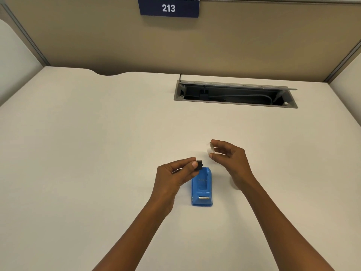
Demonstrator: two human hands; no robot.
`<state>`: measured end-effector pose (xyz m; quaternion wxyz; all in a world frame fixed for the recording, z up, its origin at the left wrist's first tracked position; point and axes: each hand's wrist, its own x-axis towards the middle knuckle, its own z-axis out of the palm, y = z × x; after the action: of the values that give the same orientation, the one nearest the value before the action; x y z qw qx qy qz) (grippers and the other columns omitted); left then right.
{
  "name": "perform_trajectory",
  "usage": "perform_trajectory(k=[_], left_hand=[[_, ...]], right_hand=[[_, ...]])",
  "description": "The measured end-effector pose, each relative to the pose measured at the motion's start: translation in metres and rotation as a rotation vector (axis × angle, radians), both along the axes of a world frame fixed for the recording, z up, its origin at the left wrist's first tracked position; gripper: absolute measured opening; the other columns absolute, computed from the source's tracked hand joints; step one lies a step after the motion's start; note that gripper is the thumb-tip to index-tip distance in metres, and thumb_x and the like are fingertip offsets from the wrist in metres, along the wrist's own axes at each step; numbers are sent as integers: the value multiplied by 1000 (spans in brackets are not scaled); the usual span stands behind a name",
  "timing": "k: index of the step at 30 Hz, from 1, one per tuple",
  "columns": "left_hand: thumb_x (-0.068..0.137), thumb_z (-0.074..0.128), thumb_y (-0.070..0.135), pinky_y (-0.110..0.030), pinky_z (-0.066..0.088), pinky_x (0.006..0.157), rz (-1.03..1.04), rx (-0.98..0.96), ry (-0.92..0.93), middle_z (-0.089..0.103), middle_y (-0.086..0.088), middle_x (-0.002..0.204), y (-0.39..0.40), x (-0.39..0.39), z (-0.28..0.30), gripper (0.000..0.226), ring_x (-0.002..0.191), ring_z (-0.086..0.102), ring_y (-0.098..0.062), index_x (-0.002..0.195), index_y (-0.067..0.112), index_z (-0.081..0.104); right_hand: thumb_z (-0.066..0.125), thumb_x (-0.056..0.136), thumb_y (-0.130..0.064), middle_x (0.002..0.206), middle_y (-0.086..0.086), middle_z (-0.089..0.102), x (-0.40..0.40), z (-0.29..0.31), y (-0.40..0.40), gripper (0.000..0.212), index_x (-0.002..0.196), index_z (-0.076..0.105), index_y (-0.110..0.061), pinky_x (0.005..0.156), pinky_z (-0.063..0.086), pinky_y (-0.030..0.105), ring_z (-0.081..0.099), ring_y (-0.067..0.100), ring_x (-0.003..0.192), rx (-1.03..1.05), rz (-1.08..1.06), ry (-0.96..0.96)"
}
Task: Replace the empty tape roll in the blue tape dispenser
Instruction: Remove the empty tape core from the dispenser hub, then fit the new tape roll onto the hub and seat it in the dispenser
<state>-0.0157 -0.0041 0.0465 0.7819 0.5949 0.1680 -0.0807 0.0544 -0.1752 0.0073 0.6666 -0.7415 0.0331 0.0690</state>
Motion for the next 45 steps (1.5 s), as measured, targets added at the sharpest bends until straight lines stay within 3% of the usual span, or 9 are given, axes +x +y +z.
perform_trajectory(k=[4,10,15,30,32,34,36,39,45], left_hand=[[80,69,14,-17,56,73,12,-6,0,77,5,86,2,0,-1,14,85,72,-14,92,19,73],[80,69,15,-14,55,68,15,9,-8,77,10,80,4,1,-2,13,82,72,-10,89,22,72],[80,69,15,-14,54,67,22,8,-13,77,11,80,5,3,-4,13,82,72,-10,90,22,72],[79,69,14,-14,54,64,14,18,-15,77,10,80,4,3,-4,13,81,72,-10,90,21,72],[79,69,14,-15,54,65,10,15,-16,77,8,81,3,3,-3,13,82,72,-11,90,20,72],[79,69,14,-18,57,70,6,8,-17,77,5,84,3,3,-3,15,84,72,-14,93,18,72],[79,70,15,-22,57,77,2,6,-16,77,1,87,2,3,-3,17,87,72,-16,96,15,72],[79,69,14,-26,57,82,-9,-4,-20,77,-3,91,2,3,-2,19,89,72,-18,98,13,72],[80,69,12,-27,57,84,-21,-11,-26,76,-3,93,1,1,-1,19,89,72,-18,98,12,72]], right_hand=[[74,74,-3,117,7,67,14,-13,5,44,115,65,-12,88,51,25,62,20,104,-156,-9,-35],[75,72,-4,118,10,66,27,-32,17,48,117,62,-10,77,44,3,62,23,105,-328,16,-102],[74,73,-6,117,11,67,30,-36,25,50,120,60,-11,95,47,30,62,24,105,-381,11,-117],[75,74,-10,119,7,65,23,-31,24,53,123,57,-16,91,43,24,60,19,104,-417,12,-117],[75,74,-12,120,6,65,18,-26,19,49,120,59,-16,94,45,29,59,20,106,-443,-9,-133],[75,75,-15,122,6,64,12,-20,12,44,117,62,-17,100,44,37,57,23,111,-494,-17,-136],[74,77,-18,124,5,63,5,-16,3,40,115,63,-17,103,40,35,53,24,116,-575,-10,-124],[72,78,-27,122,3,64,-11,-13,-12,37,113,65,-19,96,37,28,47,24,119,-759,-38,-129],[69,77,-43,128,4,58,-42,-14,-32,46,117,62,-22,95,38,40,45,27,119,-1005,-92,-90]])
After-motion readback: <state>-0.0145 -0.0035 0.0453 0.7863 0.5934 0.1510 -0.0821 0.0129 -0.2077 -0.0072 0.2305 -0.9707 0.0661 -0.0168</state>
